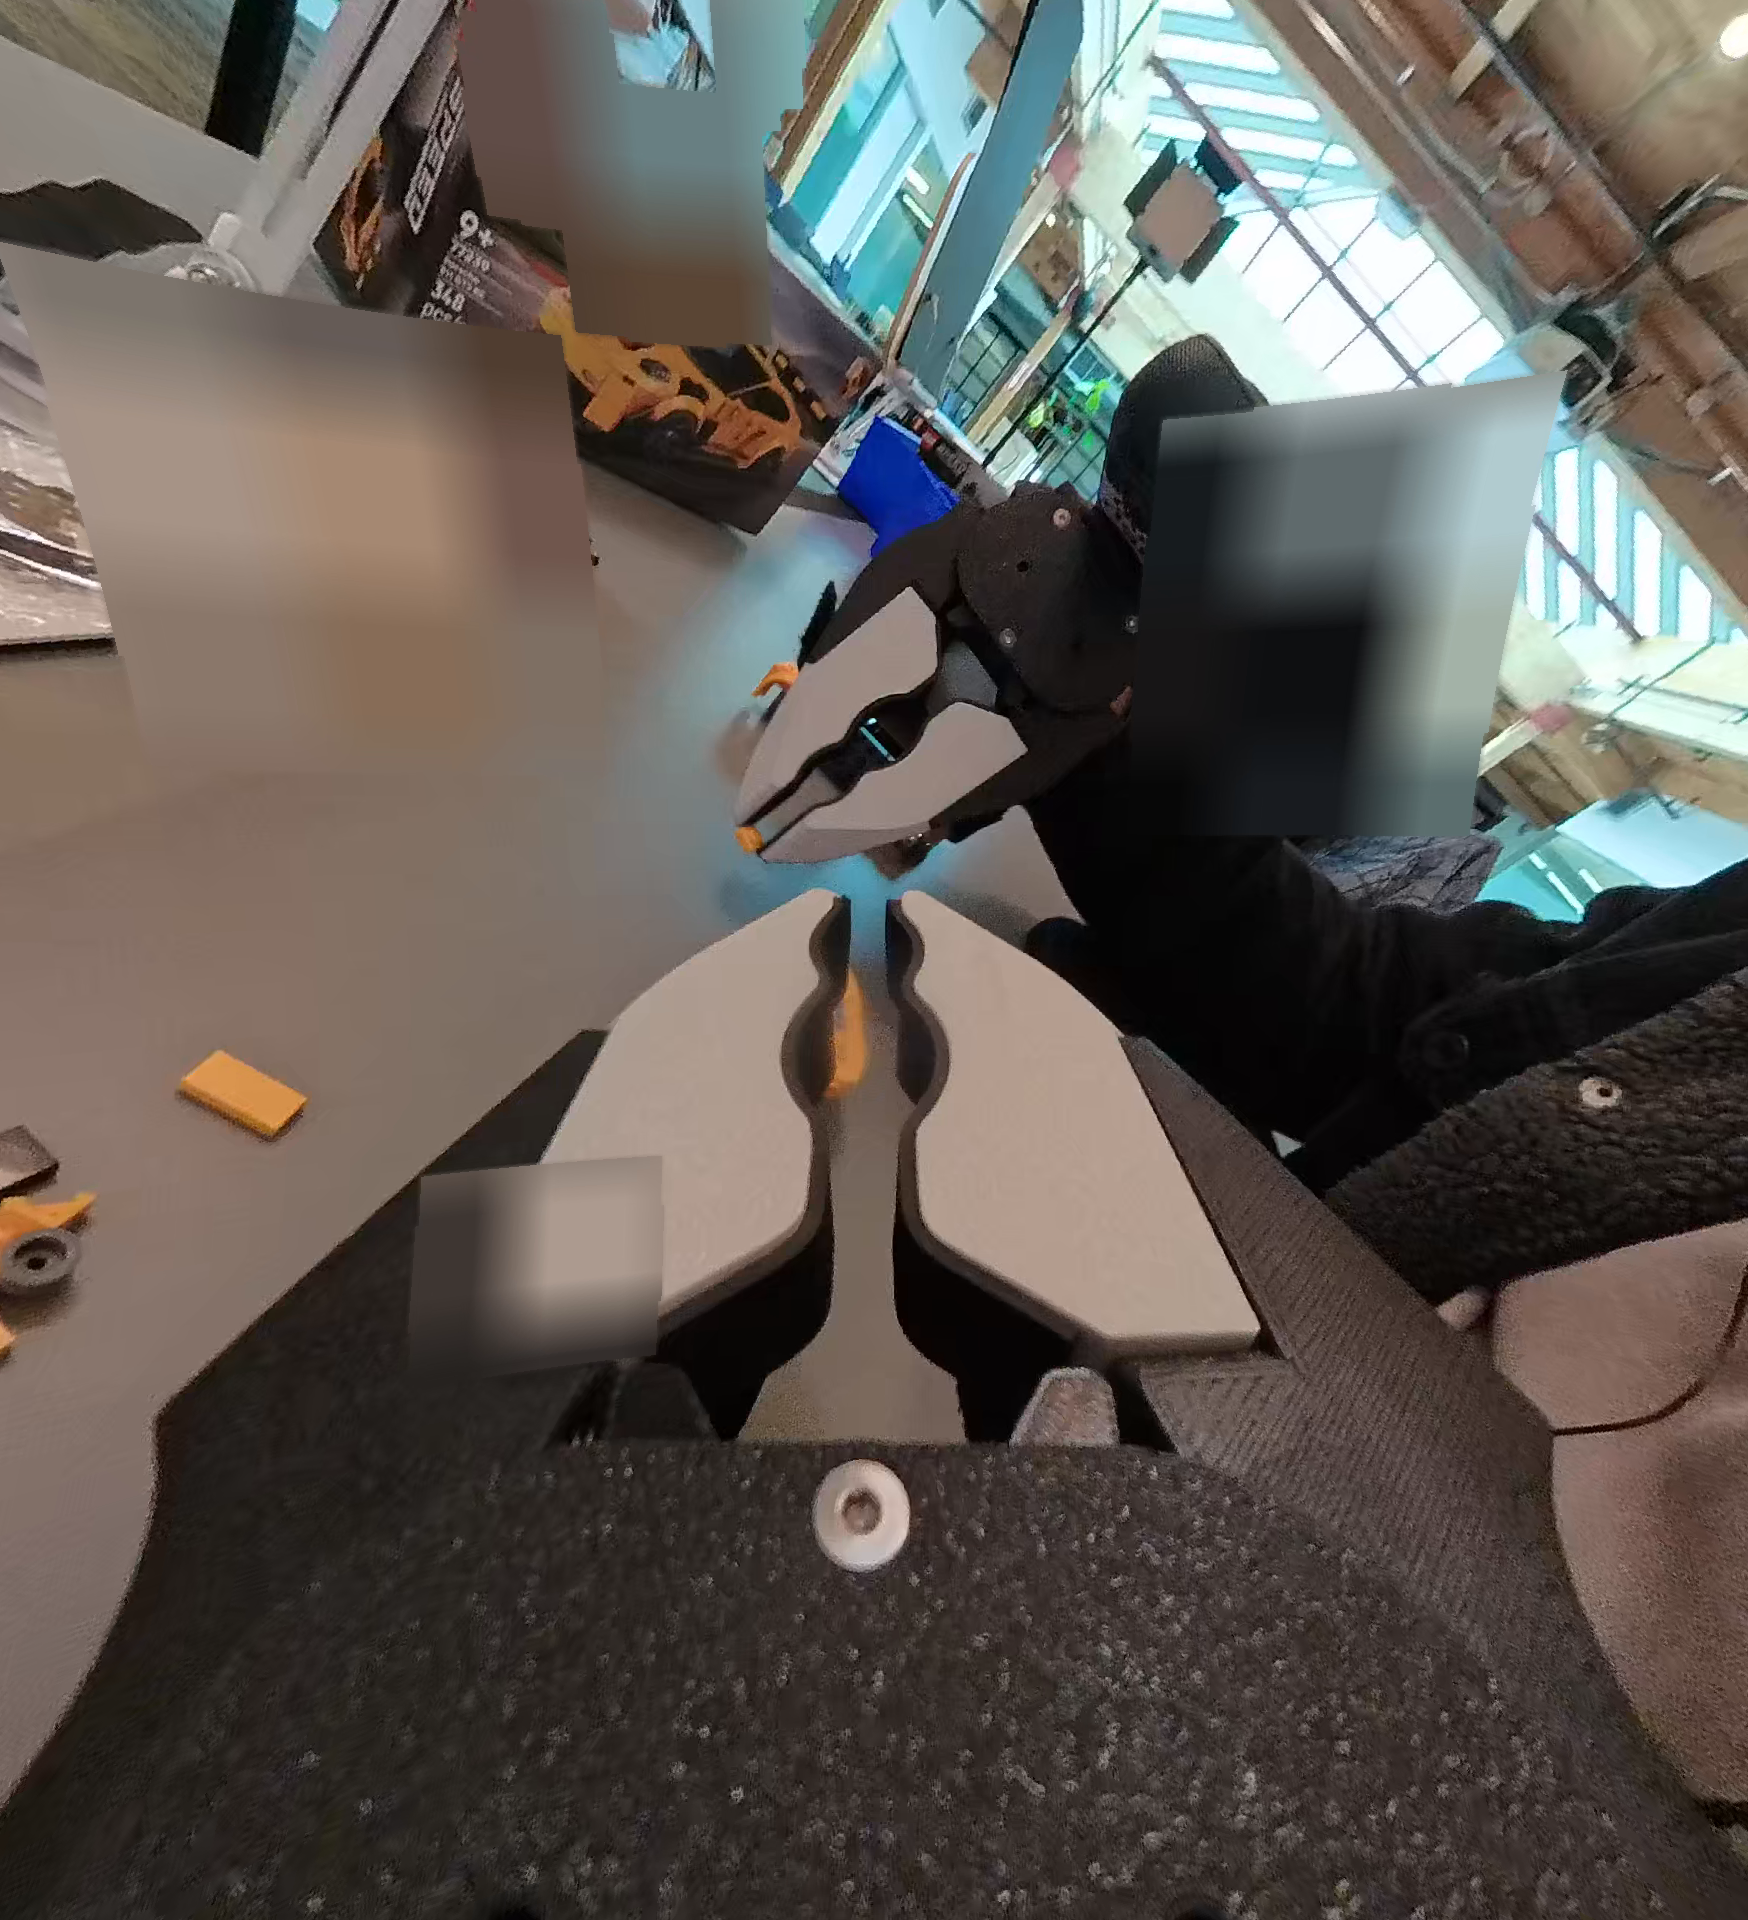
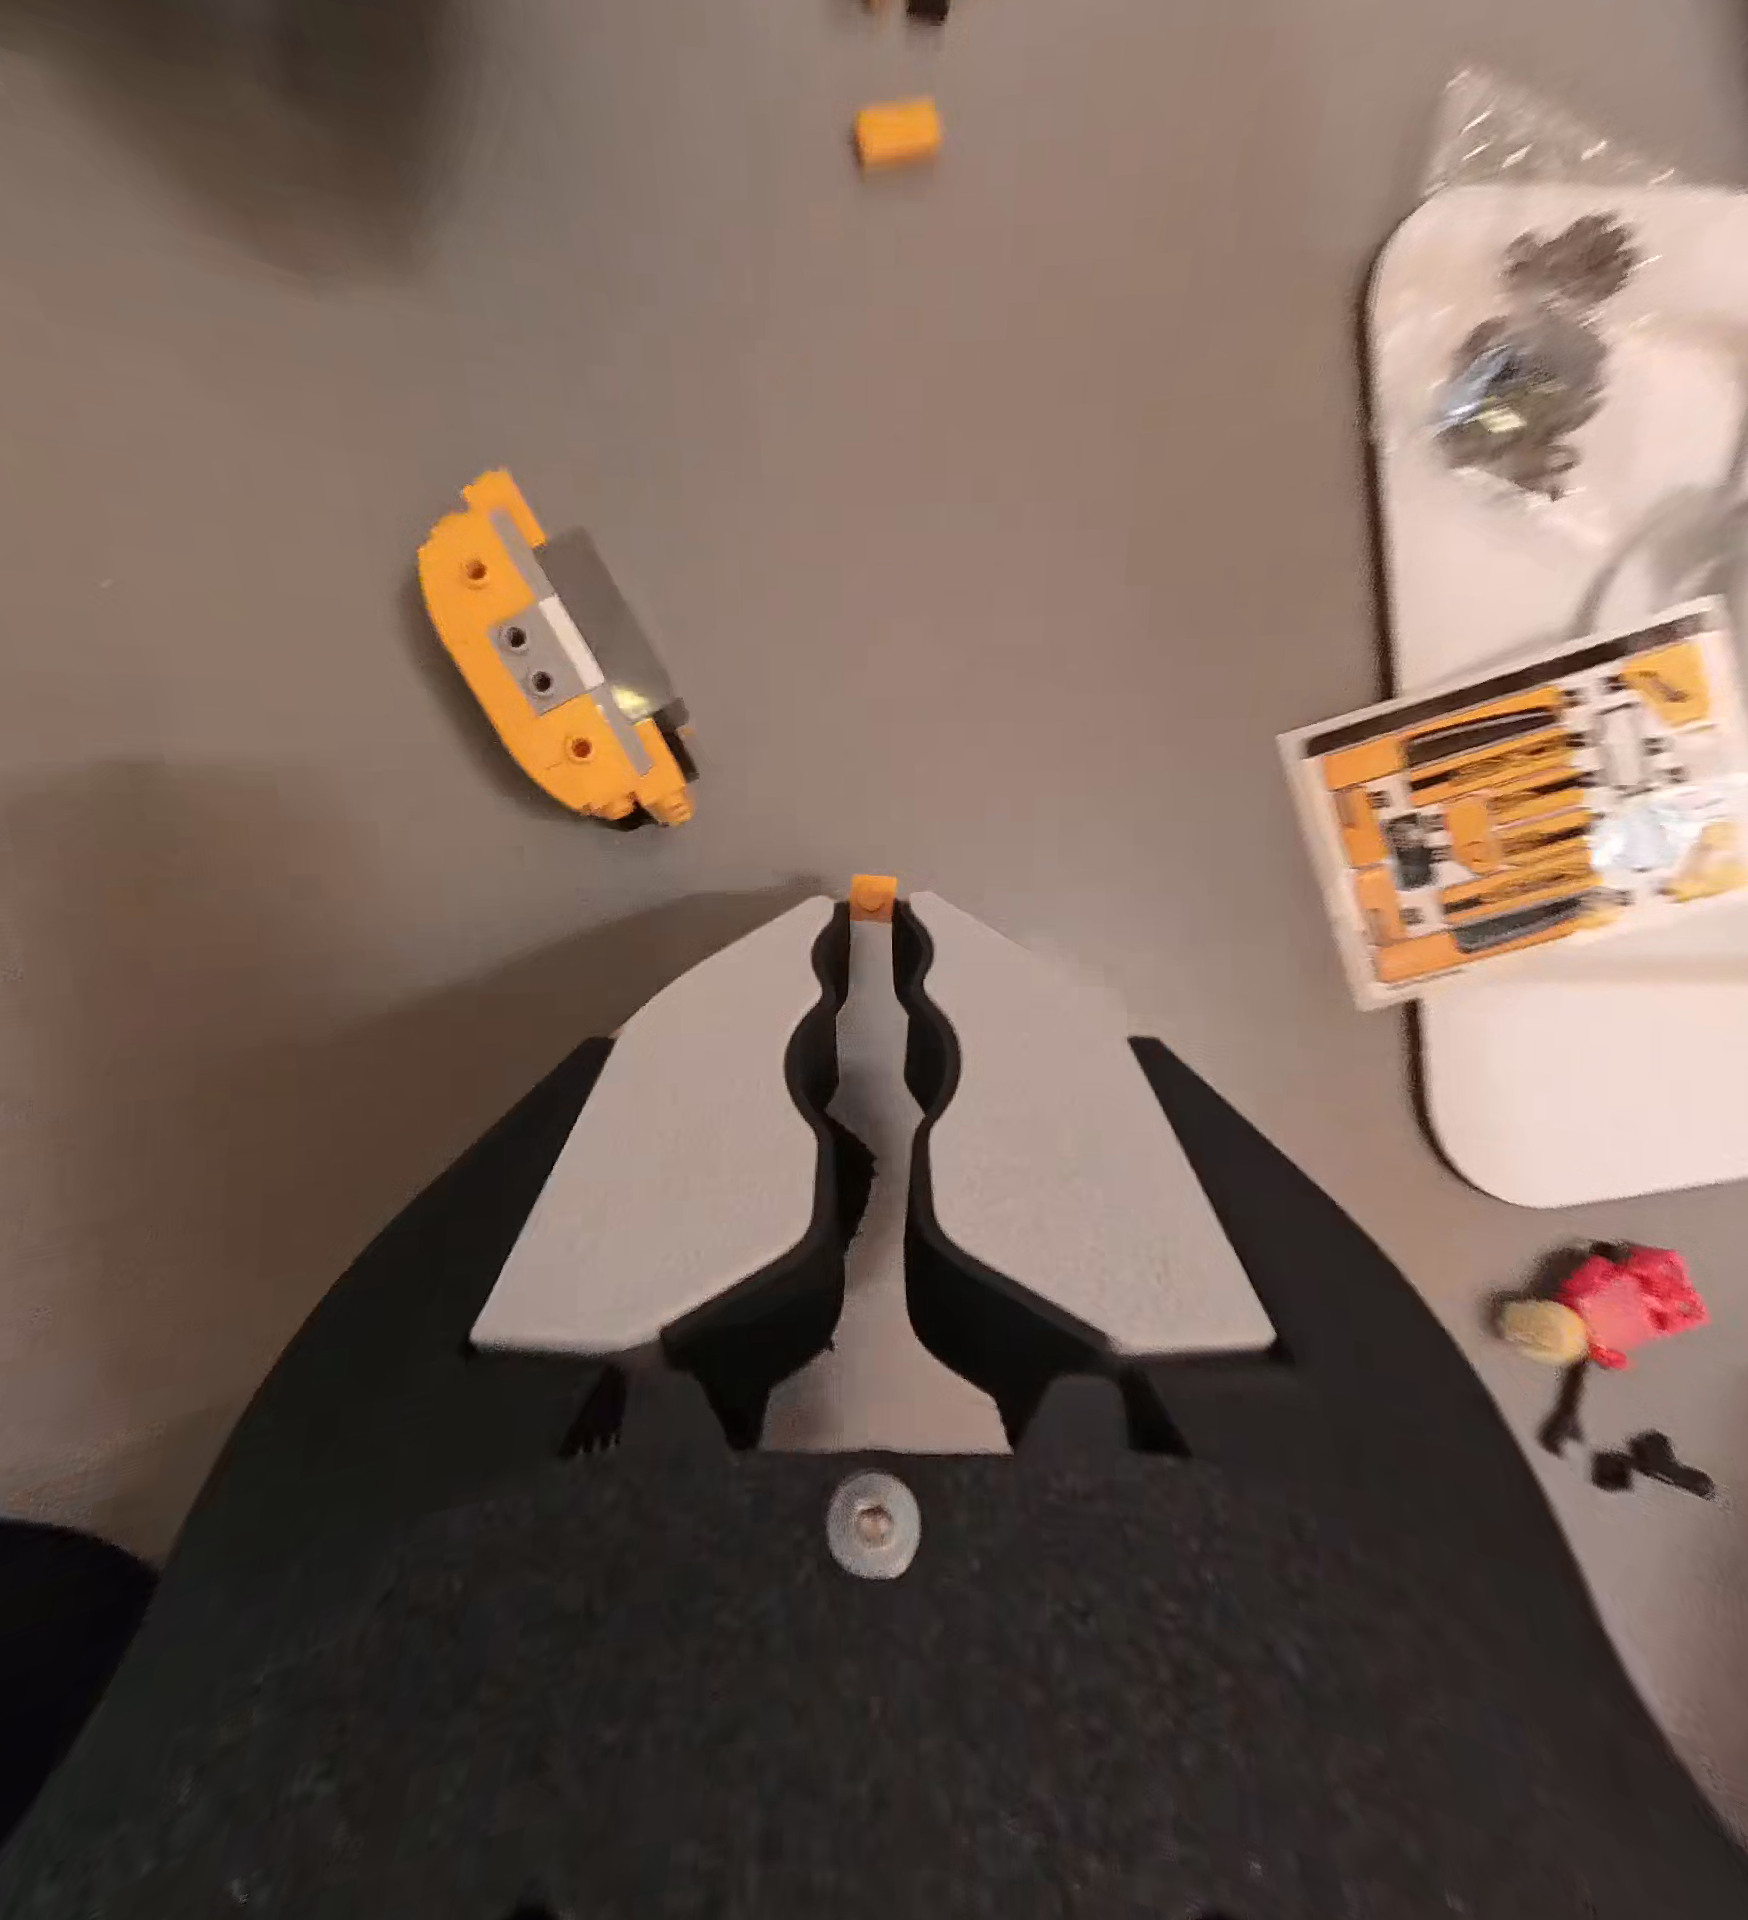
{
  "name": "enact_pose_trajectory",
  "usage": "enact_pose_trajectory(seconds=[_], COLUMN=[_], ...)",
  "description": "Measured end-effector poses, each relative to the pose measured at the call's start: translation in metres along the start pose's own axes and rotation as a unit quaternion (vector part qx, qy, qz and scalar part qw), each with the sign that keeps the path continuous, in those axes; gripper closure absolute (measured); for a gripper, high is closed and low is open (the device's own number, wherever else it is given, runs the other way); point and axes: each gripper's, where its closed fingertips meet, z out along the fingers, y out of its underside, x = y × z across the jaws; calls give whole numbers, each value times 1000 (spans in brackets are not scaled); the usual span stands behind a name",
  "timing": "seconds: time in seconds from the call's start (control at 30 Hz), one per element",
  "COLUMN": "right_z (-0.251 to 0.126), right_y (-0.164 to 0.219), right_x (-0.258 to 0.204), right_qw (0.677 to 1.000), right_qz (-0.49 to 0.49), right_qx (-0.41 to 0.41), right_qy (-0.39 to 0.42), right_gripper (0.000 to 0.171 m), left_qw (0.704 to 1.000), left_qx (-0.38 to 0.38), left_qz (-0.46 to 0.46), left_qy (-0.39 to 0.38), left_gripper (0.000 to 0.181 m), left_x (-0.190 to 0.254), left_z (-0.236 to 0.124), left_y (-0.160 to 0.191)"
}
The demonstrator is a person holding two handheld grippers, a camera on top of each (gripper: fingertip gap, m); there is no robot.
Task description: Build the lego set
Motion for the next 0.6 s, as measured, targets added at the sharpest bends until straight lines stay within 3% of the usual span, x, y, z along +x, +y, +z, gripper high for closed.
enact_pose_trajectory(seconds=[0.17, 0.6], right_z=[10, 12], right_y=[14, 12], right_x=[-10, -10], right_qw=[998, 998], right_qz=[15, 41], right_qx=[-47, -42], right_qy=[-26, -34], right_gripper=[164, 161], left_qw=[1000, 1000], left_qx=[-11, -28], left_qz=[-2, -1], left_qy=[-3, 0], left_gripper=[175, 175], left_x=[-3, -2], left_z=[2, 5], left_y=[5, 11])
